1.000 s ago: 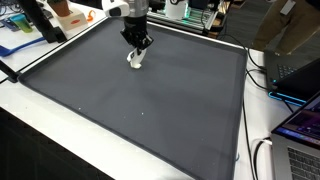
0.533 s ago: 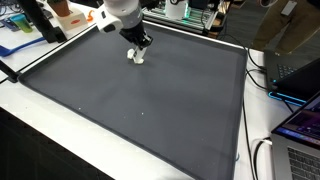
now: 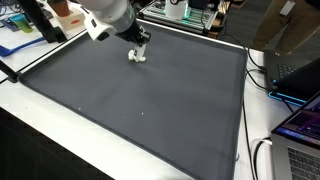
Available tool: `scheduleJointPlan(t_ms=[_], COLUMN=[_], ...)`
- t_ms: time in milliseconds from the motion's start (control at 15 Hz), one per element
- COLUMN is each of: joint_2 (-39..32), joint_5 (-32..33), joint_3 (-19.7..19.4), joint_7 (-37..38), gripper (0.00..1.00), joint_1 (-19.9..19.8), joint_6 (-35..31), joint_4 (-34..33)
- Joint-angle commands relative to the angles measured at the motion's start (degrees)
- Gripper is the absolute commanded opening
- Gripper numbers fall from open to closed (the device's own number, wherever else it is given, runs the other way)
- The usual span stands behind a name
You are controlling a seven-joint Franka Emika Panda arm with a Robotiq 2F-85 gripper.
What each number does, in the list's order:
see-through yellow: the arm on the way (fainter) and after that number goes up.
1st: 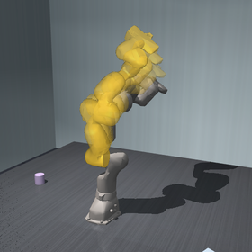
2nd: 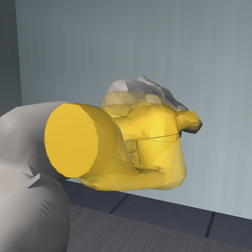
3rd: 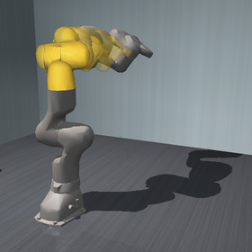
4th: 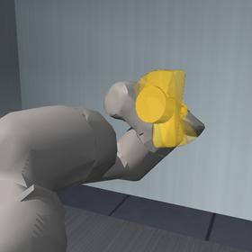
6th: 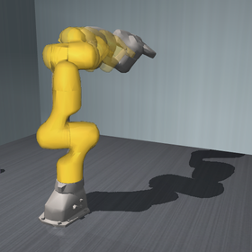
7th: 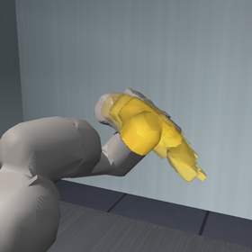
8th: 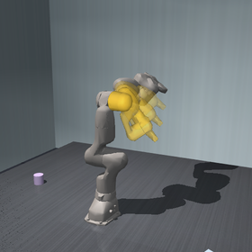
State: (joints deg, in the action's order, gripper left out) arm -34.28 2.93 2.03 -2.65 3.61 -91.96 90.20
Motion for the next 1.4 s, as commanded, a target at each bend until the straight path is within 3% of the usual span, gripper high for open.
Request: scheduleJointPlan(t_ms=[0, 333, 733, 867, 1267, 1333], joint_2=[6.36, 7.73, 12.1, 16.59, 32.76, 34.17], joint_5=[-0.75, -1.22, -1.7, -1.42, -1.33, -1.6], joint_3=[1.2, 1.74, 3.18, 3.48, 4.11, 4.09], joint_7=[-4.73, -7.32, -10.78, -10.95, -12.01, -11.27], gripper=[0.01, 0.01, 0.01, 0.01, 0.01, 0.01], joint_1=[-1.04, -0.89, -1.06, -0.89, 0.06, 0.34], joint_6=[0.58, 4.58, -19.38, -24.36, -21.11, -23.25], joint_4=[3.49, 8.74, 22.06, 27.48, 39.63, 41.0])
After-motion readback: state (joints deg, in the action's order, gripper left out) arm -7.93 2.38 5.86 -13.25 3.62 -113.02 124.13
